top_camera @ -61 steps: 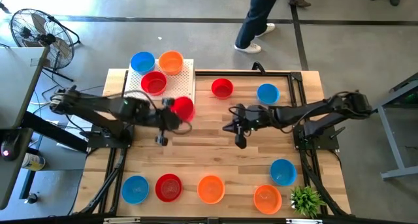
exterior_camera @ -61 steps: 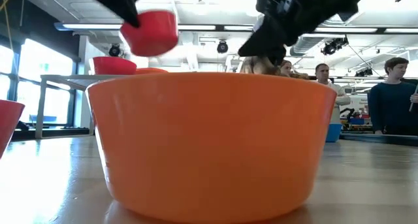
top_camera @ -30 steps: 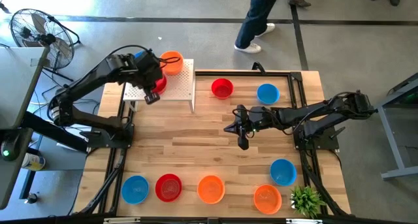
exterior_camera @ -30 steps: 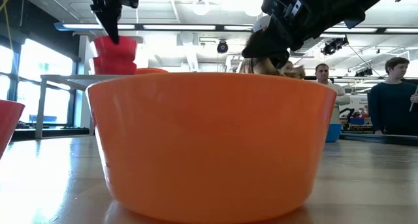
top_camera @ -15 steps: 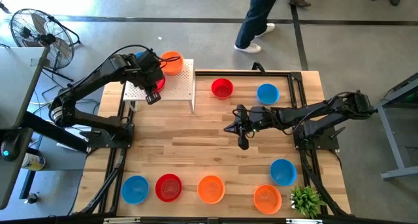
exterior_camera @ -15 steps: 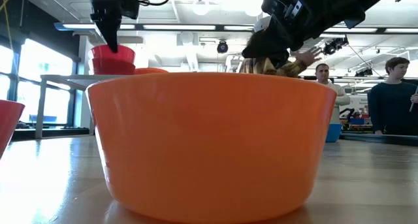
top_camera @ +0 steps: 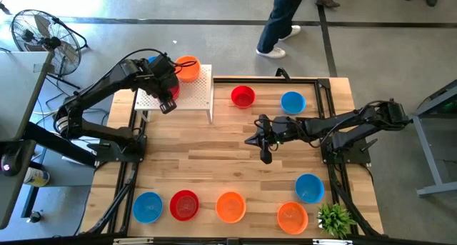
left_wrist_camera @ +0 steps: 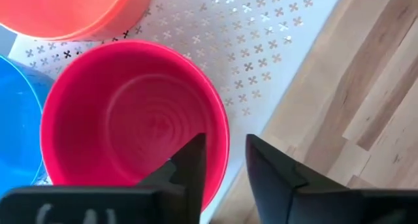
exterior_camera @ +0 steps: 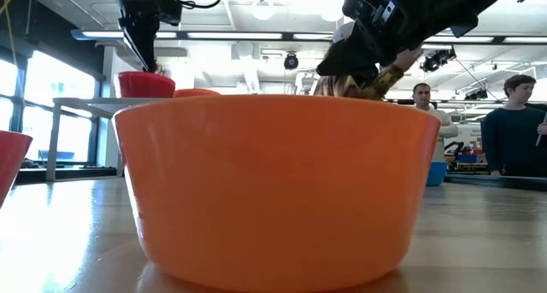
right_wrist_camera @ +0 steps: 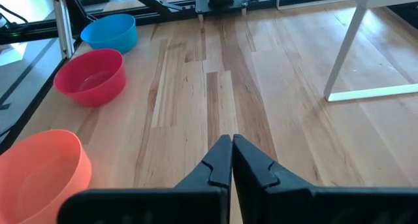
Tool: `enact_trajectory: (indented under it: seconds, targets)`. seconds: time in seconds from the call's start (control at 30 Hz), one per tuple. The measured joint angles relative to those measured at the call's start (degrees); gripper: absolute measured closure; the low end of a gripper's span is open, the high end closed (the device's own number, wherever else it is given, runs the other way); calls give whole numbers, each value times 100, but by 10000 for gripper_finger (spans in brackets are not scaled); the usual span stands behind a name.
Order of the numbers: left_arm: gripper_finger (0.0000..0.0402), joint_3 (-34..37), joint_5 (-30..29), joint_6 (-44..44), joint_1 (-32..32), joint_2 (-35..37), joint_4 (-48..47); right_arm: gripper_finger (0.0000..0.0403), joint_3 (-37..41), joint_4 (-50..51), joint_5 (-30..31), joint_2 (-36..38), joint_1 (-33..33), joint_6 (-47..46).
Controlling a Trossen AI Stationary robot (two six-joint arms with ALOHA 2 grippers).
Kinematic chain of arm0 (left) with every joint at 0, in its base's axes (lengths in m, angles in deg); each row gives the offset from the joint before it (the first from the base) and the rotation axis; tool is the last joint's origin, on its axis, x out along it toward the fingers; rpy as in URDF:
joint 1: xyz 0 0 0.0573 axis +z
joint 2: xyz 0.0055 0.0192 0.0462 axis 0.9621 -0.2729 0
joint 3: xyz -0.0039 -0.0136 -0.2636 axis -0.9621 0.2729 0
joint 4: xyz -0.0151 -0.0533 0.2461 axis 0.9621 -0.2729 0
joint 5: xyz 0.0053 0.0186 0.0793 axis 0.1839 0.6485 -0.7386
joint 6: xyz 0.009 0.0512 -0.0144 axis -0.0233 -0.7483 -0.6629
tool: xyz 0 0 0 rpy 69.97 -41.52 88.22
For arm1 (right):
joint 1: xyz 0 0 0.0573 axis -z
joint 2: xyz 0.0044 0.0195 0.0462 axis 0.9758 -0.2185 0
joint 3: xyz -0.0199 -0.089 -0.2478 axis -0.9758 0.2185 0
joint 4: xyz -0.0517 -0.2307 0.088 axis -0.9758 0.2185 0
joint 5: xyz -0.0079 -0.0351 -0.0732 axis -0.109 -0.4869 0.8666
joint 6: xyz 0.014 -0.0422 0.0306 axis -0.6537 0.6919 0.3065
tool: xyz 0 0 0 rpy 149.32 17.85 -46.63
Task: Pick & Place Mini bowls
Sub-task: Stack the blue bowl on top of the blue bowl on the shelf
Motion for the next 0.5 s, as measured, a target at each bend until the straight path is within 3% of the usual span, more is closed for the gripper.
enact_trajectory:
  seconds: [0.27, 0.37, 0.5]
  targets:
    - [272, -296, -20, -72, 0, 10, -129, 400, 0, -2, 144, 0, 0, 0]
    - [292, -433, 181, -68, 0, 146, 80, 400, 0, -2, 242, 0, 2, -2]
    - [347, -187, 686, 48, -283, 490, 955, 400, -2, -2, 242, 0, 0, -2]
